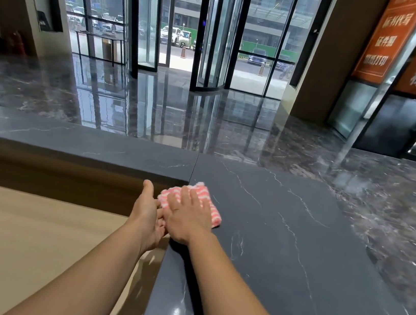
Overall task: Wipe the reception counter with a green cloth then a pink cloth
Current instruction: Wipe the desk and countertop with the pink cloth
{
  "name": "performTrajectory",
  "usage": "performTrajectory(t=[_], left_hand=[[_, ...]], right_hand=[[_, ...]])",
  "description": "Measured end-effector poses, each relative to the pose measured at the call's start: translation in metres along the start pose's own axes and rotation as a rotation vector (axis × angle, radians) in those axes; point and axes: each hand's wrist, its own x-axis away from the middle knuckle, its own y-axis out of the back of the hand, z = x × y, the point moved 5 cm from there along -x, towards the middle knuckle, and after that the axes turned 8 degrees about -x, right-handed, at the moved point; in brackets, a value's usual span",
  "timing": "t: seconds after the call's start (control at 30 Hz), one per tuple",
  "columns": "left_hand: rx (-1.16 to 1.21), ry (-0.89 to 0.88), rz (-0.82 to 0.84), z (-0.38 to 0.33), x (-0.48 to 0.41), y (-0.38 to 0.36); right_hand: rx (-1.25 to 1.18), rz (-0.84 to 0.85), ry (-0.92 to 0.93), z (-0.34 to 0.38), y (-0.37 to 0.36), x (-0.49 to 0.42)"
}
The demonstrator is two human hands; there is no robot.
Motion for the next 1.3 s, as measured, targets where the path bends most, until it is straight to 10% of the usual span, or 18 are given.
performTrajectory(t=[0.2, 0.6, 1.03, 1.3], left_hand=[[-0.057, -0.006, -0.101, 0.007, 0.003, 0.004], [-0.085, -0.008, -0.133, 0.009, 0.022, -0.006], [-0.054, -0.024, -0.109, 0.018, 0.026, -0.004], [-0.163, -0.059, -0.148, 0.014, 0.041, -0.010]], right_hand=[[0.002, 0.009, 0.087, -0.030, 0.013, 0.014], [-0.022, -0.070, -0.420, -0.217, 0.067, 0.068], [-0.036, 0.005, -0.102, -0.017, 0.003, 0.060], [0.017, 0.038, 0.059, -0.031, 0.005, 0.067]])
